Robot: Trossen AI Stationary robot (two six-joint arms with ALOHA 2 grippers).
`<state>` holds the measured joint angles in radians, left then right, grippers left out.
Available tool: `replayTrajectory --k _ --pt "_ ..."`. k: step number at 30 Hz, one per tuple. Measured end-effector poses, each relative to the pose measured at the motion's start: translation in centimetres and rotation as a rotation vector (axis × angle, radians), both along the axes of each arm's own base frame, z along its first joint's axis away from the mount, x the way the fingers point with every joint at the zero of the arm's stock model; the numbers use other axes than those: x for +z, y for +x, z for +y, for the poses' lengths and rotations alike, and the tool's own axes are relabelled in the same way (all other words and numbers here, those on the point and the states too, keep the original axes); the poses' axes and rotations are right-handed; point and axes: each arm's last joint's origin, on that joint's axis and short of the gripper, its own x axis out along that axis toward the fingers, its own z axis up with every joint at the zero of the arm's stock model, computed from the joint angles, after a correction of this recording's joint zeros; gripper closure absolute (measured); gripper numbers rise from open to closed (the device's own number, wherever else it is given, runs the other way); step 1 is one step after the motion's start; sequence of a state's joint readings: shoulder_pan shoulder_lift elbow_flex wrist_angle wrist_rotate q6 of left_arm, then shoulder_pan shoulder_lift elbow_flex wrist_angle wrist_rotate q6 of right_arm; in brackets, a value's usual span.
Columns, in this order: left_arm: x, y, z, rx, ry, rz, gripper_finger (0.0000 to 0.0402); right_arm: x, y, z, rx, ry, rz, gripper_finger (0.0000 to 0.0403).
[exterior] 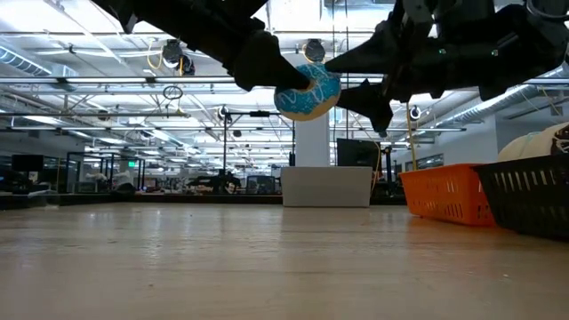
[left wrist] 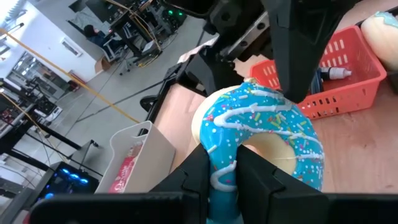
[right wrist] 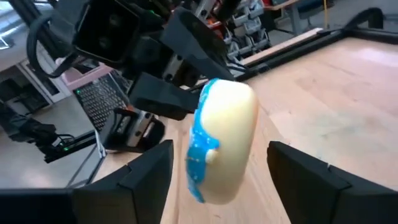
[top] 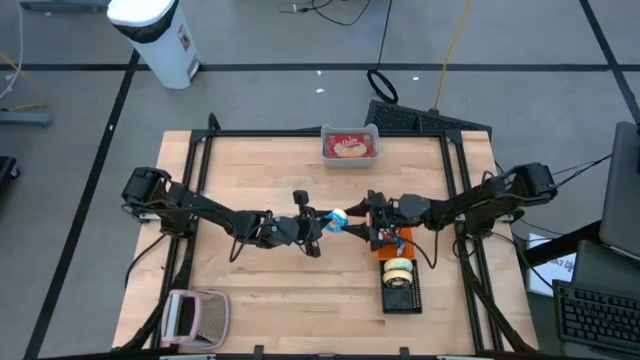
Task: Pick & Place Food Item
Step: Put the blue donut into the black bin
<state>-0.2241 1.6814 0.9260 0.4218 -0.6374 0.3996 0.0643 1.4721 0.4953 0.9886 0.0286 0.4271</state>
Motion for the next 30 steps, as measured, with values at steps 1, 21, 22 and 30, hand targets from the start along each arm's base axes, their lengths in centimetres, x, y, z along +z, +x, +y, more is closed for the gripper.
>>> replayTrajectory --k 1,21,22,30 --pt "0.0 0.0 0.0 0.001 -0.003 -0.001 0.0341 -0.02 0.0 0.0 0.0 0.006 0.002 0.0159" --pt "-0.01 0.01 -0.04 -0.008 -0.023 -0.007 0.0341 0.02 0.0 -0.05 -0.022 -0.005 -0.002 0.0269" --pt "-0.01 0.01 -0.05 -0.008 -0.026 -0.008 0.0341 0.02 0.0 -0.05 -0.022 -0.006 -0.002 0.0274" --pt "-0.03 0.05 -0.12 -0.007 -0.152 -0.056 0.0341 0.02 0.0 -0.03 -0.019 -0.015 -0.002 0.0325"
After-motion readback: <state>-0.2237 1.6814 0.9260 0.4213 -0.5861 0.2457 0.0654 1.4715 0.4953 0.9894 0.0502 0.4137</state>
